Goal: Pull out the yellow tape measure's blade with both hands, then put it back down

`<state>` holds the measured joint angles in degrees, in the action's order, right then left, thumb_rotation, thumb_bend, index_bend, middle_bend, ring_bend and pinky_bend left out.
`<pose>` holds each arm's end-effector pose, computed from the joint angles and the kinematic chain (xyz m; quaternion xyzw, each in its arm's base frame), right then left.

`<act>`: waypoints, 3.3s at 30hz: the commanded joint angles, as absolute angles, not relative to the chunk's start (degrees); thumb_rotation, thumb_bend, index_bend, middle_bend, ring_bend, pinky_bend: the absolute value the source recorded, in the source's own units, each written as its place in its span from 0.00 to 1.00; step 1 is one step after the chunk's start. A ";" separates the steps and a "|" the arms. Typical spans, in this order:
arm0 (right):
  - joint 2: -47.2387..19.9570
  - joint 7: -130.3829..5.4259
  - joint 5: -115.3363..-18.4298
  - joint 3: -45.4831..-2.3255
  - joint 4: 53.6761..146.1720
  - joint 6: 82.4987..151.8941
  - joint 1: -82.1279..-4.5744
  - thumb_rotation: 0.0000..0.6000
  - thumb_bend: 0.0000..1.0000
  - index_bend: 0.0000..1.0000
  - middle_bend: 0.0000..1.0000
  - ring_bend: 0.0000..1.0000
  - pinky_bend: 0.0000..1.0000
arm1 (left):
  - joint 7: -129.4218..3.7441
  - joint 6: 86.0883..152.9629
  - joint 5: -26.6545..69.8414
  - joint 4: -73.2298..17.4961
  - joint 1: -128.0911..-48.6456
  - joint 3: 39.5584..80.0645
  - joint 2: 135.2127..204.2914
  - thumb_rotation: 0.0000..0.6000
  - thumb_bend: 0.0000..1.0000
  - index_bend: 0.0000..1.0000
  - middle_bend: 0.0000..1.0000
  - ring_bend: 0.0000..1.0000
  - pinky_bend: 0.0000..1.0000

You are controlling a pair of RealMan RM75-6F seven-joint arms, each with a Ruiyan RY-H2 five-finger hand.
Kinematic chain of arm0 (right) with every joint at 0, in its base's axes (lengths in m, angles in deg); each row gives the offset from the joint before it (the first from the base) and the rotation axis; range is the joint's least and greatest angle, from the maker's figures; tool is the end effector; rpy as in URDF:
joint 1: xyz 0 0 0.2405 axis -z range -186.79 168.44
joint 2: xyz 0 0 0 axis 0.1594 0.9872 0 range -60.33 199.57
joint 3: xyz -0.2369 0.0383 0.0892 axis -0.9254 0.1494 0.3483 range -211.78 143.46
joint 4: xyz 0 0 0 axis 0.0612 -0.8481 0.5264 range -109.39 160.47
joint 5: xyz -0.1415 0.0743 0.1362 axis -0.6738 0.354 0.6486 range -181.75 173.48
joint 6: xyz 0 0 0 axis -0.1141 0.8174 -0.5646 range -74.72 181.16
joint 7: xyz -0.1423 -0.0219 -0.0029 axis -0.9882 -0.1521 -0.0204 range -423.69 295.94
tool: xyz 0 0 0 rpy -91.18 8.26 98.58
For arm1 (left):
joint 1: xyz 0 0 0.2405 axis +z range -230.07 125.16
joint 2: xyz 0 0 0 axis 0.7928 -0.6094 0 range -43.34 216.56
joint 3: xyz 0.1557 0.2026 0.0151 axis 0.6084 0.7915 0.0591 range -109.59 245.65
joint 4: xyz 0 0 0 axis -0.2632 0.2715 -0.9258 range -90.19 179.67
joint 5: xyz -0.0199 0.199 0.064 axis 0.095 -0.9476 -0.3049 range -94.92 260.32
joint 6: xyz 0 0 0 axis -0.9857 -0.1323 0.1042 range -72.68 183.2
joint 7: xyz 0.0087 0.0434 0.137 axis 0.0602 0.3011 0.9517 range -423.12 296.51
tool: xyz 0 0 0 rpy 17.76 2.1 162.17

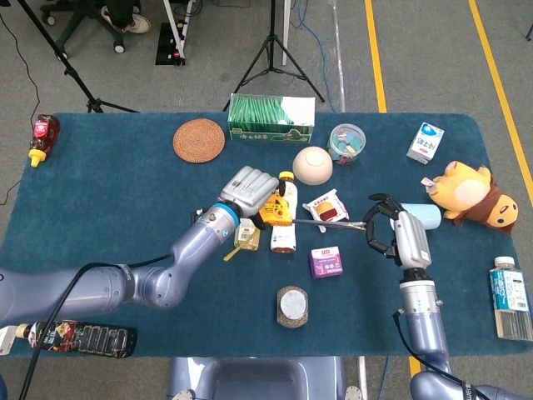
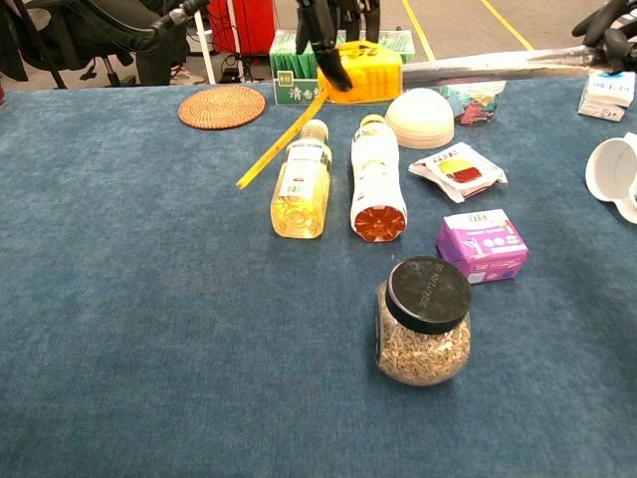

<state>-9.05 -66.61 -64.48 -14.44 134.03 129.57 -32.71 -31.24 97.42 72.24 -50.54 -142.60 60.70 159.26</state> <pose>-0.1753 -0.2944 0.0950 0.4465 -0.5451 0.5548 0.4423 0.0598 0.4019 0.0317 -0.8090 -0.3584 -0.2977 0.3583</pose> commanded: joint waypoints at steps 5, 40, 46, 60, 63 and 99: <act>-8.19 -65.93 -64.61 -14.64 133.61 129.79 -31.93 1.00 0.69 0.61 0.27 0.29 0.30 | -31.26 96.03 69.65 -52.22 -140.37 63.78 155.74 1.00 0.28 0.50 0.42 0.32 0.42; -5.11 -62.02 -64.91 -15.02 131.35 129.66 -28.88 1.00 0.69 0.61 0.27 0.29 0.30 | -34.05 92.66 56.42 -53.76 -133.05 70.95 146.75 1.00 0.30 0.50 0.42 0.32 0.42; -4.86 -61.70 -64.81 -15.16 131.13 129.66 -28.45 1.00 0.69 0.61 0.27 0.29 0.30 | -33.69 92.80 55.42 -53.09 -132.32 72.24 146.55 1.00 0.30 0.50 0.42 0.32 0.42; -4.78 -61.75 -65.05 -15.04 131.26 129.65 -28.29 1.00 0.69 0.61 0.27 0.30 0.30 | -35.00 92.43 54.99 -53.21 -131.56 72.21 146.45 1.00 0.30 0.50 0.42 0.32 0.41; -4.78 -61.83 -65.26 -15.06 131.48 129.74 -28.26 1.00 0.69 0.61 0.28 0.30 0.30 | -35.22 92.33 55.03 -53.27 -131.66 72.01 146.54 1.00 0.30 0.50 0.42 0.32 0.41; -5.64 -68.85 -67.12 -16.64 131.78 127.79 -31.46 1.00 0.53 0.35 0.21 0.24 0.27 | -37.20 102.44 52.60 -63.99 -127.85 70.55 144.45 1.00 0.30 0.50 0.42 0.32 0.41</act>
<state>-5.77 -68.53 -67.06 -16.41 132.07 128.05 -31.31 -36.13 100.86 54.18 -62.58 -129.66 70.24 145.43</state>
